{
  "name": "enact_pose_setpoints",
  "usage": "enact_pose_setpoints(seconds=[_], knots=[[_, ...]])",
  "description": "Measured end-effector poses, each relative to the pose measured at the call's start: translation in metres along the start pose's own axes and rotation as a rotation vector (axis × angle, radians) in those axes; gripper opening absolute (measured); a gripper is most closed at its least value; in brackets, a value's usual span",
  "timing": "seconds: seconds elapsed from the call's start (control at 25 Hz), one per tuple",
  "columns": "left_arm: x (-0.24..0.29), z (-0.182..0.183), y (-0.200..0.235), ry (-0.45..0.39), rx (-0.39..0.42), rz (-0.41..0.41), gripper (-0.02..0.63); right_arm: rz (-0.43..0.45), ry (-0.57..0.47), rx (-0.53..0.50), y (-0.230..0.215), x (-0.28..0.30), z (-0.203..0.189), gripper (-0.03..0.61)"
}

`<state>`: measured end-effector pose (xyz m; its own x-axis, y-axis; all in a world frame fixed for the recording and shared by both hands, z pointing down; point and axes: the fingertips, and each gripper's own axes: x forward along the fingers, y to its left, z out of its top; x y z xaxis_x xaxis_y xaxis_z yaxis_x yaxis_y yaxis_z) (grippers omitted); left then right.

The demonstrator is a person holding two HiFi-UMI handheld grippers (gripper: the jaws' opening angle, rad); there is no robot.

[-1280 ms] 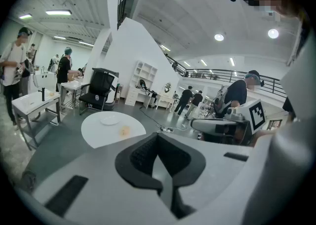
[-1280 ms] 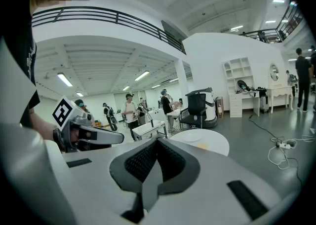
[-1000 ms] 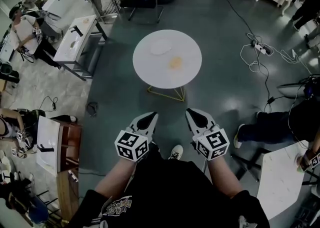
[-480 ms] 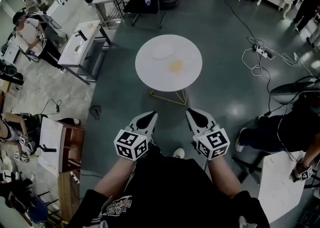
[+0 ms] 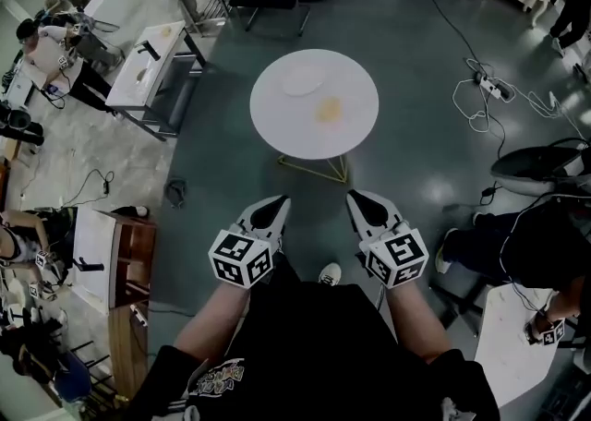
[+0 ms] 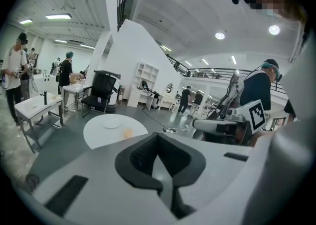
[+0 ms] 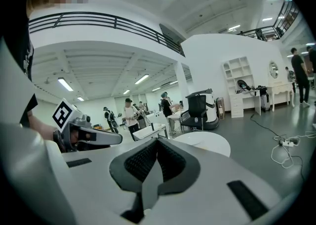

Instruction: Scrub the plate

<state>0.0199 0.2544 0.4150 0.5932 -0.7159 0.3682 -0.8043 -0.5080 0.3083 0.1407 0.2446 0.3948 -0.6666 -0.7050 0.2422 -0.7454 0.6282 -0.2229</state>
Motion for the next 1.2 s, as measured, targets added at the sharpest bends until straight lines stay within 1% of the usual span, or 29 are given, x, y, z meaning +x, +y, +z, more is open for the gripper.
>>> enact_pose_setpoints(seconds=[0.2, 0.6, 0.76, 0.96, 1.2], knots=[[0.008, 0.009, 0.033, 0.005, -0.002, -0.018, 0.006, -0.025, 0.011, 0.012, -0.003, 0.031, 0.0, 0.021], [0.026, 0.046, 0.113, 0.035, 0.015, -0.094, 0.006, -0.126, 0.002, 0.039, -0.003, 0.104, 0.022, 0.021], [0.038, 0.052, 0.145, 0.043, 0.017, -0.118, 0.006, -0.163, 0.012, 0.049, -0.006, 0.132, 0.021, 0.021], [0.047, 0.058, 0.184, 0.057, -0.002, -0.146, 0.006, -0.204, 0.02, 0.055, -0.004, 0.166, 0.027, 0.021], [0.056, 0.072, 0.223, 0.075, 0.015, -0.195, 0.006, -0.265, 0.003, 0.066, -0.004, 0.203, 0.036, 0.021]])
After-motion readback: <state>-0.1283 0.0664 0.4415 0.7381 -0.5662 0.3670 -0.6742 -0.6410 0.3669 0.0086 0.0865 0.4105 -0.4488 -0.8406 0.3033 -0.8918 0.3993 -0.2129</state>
